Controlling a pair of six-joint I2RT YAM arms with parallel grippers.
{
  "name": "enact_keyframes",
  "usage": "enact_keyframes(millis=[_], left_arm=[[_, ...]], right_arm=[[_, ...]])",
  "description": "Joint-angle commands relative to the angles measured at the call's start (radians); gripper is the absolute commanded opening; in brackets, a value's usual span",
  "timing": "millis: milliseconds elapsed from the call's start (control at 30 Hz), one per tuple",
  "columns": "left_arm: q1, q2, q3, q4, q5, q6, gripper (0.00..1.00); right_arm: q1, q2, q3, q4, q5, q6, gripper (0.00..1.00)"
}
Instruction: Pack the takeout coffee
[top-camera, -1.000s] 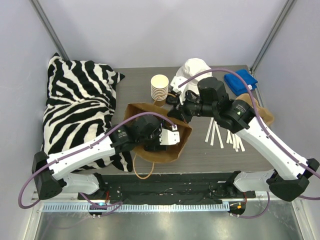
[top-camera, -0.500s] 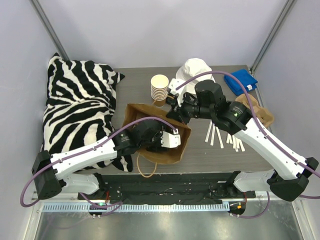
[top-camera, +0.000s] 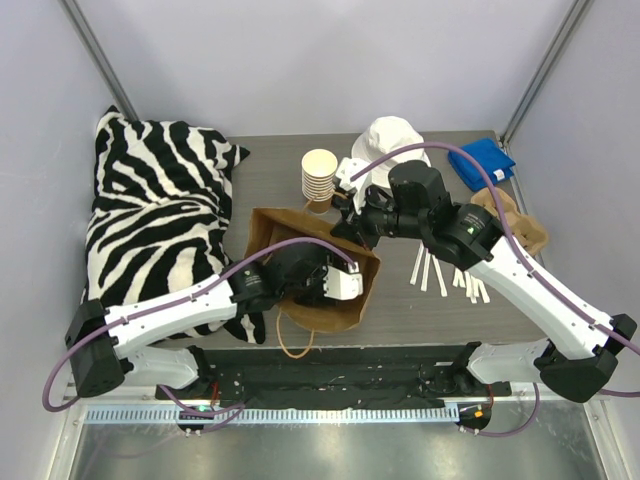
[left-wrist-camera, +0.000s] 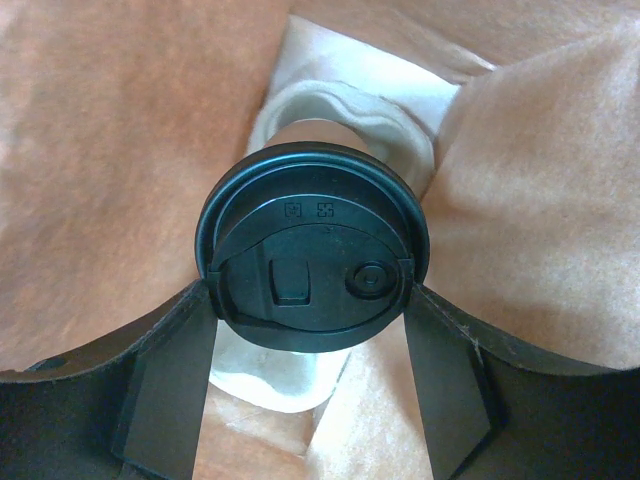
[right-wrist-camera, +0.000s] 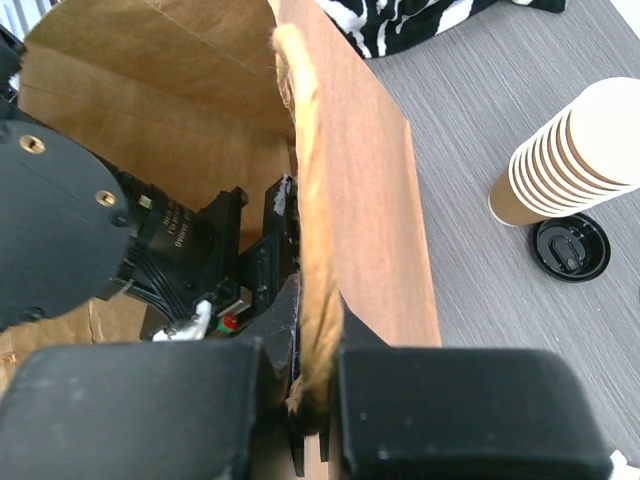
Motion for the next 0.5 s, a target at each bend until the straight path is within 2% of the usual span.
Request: enact_keyframes(millis=[0,467], left_arm=[[-0.004,0.028,0.003,0.028,0.004,0.001,0.0],[-0.005,0.054,0.062,0.044,0.019,-0.001,0.0]], right_arm=[[0.01,-0.025,0.023,0.075,0.003,0.013,0.01],[0.012,-0.018,0.023,0.058,-0.028,0.024,0.01]])
